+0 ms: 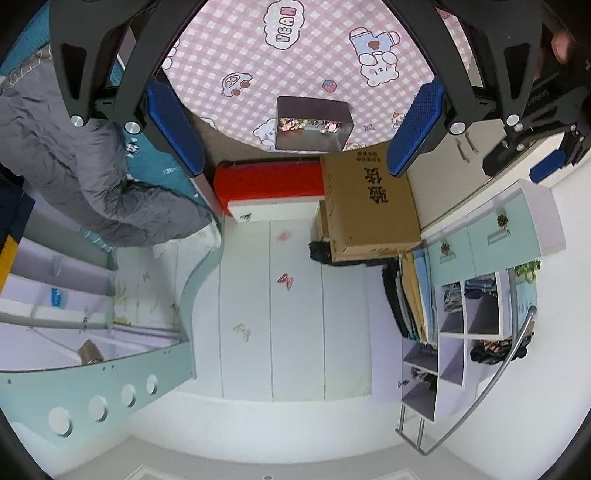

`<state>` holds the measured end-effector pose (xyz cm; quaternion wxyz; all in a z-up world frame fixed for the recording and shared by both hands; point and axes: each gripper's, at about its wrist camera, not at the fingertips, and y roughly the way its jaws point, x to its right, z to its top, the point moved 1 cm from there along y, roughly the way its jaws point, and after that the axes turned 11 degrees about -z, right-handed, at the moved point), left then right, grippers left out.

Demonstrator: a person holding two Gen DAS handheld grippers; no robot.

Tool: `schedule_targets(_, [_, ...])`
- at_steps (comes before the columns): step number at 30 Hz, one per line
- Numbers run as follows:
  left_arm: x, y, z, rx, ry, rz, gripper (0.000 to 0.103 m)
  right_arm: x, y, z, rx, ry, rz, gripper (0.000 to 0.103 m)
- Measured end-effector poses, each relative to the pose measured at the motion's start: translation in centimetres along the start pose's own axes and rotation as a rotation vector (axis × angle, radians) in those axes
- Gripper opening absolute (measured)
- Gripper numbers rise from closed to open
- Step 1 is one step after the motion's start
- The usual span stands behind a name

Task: Organize jewelry

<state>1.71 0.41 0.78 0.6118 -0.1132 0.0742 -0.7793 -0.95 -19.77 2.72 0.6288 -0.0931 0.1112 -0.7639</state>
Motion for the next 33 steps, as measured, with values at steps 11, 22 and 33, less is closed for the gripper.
schedule_targets(11, [0.8,-1.8,-0.7,0.039,0.009,0.002,0.097,-1.0,-2.7,-0.8,0.055,-0.020,-0.035,0.095])
schedule_targets(22, [0.9,-1.9,-0.8,0.044,0.011,-0.037,0.097,-1.2,-2.5,-0.9,0.064,-0.010,-0.042,0.095])
schedule_targets(33, [1.1,-1.4,-1.0,0.033,0.024,-0.024,0.097,-1.3,-1.9,-1.3,0.058,-0.010,-0.038,0.095])
